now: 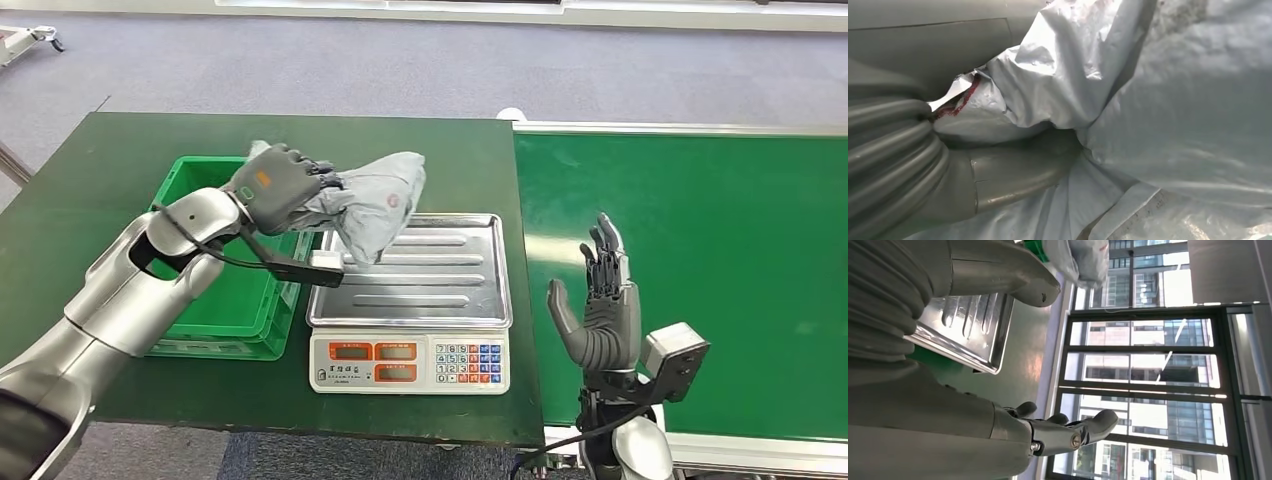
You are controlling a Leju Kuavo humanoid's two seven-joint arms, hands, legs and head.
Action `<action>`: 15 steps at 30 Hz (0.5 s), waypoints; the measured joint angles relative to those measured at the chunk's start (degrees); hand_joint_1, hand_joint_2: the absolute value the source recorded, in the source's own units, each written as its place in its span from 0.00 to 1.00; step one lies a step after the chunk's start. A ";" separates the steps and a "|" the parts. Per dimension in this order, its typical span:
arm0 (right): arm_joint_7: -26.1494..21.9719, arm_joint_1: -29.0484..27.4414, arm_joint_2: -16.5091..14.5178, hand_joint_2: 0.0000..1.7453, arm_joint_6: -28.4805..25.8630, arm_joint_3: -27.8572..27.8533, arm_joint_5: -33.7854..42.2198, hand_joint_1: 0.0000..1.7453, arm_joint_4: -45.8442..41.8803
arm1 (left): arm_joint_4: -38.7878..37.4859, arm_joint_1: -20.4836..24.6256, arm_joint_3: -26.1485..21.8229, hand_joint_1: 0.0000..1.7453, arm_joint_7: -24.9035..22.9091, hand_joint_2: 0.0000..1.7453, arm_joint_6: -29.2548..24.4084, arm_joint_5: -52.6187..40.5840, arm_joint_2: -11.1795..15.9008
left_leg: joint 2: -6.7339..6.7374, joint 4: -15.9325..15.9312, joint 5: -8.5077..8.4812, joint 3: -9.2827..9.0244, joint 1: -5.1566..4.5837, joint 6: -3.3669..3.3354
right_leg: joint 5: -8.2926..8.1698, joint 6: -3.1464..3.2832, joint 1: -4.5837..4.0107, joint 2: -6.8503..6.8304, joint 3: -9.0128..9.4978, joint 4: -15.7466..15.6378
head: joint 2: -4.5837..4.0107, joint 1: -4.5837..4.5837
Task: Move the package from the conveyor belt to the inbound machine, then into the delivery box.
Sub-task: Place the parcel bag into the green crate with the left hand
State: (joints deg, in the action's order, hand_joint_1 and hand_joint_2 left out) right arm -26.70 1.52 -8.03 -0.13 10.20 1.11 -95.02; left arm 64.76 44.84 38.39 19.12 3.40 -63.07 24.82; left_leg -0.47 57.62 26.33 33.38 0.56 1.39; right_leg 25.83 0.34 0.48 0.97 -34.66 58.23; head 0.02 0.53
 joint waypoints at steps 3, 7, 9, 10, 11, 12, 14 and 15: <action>-0.08 -0.93 -0.40 1.00 0.11 -0.71 -0.46 0.00 -0.62 | 0.79 -6.11 -5.88 1.00 -2.56 1.00 -3.68 -5.41 1.79 | 0.11 -0.01 0.02 -0.01 0.00 0.01 | 0.01 0.01 0.00 0.07 -0.03 0.00 | 0.00 0.00; -0.51 -1.66 -0.50 1.00 0.16 -1.12 -0.63 0.00 -0.88 | 1.18 -14.30 -14.38 1.00 -3.53 1.00 -5.54 -7.95 3.55 | 0.19 -0.02 0.04 0.03 0.00 0.04 | 0.03 0.03 0.00 0.22 -0.12 0.00 | 0.00 0.01; -0.73 -1.83 -0.51 1.00 0.12 -1.43 -0.71 0.00 -0.98 | 1.08 -17.72 -18.26 1.00 -3.45 1.00 -6.23 -8.61 4.38 | 0.19 -0.02 0.04 0.05 0.01 0.04 | 0.04 0.04 -0.01 0.23 -0.14 0.00 | 0.00 0.01; -0.83 -1.94 -0.51 1.00 0.07 -1.62 -0.74 0.00 -1.05 | 0.90 -19.17 -20.15 1.00 -3.25 1.00 -6.48 -8.89 4.77 | 0.18 -0.03 0.04 0.05 0.01 0.04 | 0.05 0.04 -0.01 0.23 -0.14 0.00 | 0.00 0.01; -0.89 -2.08 -0.51 1.00 0.01 -1.79 -0.75 0.00 -1.16 | 0.64 -20.35 -21.83 1.00 -2.96 1.00 -6.63 -9.06 5.09 | 0.18 -0.02 0.04 0.06 0.01 0.04 | 0.05 0.04 -0.02 0.22 -0.16 0.00 | 0.00 0.01; -0.93 -2.23 -0.52 1.00 -0.03 -1.90 -0.76 0.00 -1.30 | 0.33 -21.24 -23.32 1.00 -2.63 1.00 -6.69 -9.15 5.37 | 0.17 -0.02 0.04 0.07 0.01 0.04 | 0.05 0.04 -0.02 0.21 -0.16 0.00 | 0.00 0.01; -0.95 -2.42 -0.54 1.00 -0.10 -1.96 -0.76 0.00 -1.54 | -0.25 -22.36 -25.48 0.91 -2.05 1.00 -6.77 -9.35 5.73 | 0.14 -0.02 0.04 0.08 0.01 0.04 | 0.05 0.04 -0.03 0.18 -0.16 0.00 | 0.00 0.01; -0.95 -2.48 -0.55 1.00 -0.21 -1.96 -0.76 0.00 -1.61 | -0.53 -22.65 -26.24 0.83 -1.91 1.00 -6.80 -9.47 5.82 | 0.13 -0.02 0.04 0.08 0.01 0.04 | 0.05 0.05 -0.03 0.16 -0.16 0.00 | 0.00 0.01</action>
State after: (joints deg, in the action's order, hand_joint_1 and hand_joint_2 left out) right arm -27.65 -0.96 -8.58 -0.34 8.23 0.35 -96.62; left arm 64.23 22.19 12.15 17.21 -3.40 -72.54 30.64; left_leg -0.34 57.60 26.37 33.47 0.57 1.43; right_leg 25.88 0.39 0.45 1.13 -34.82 58.23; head 0.02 0.54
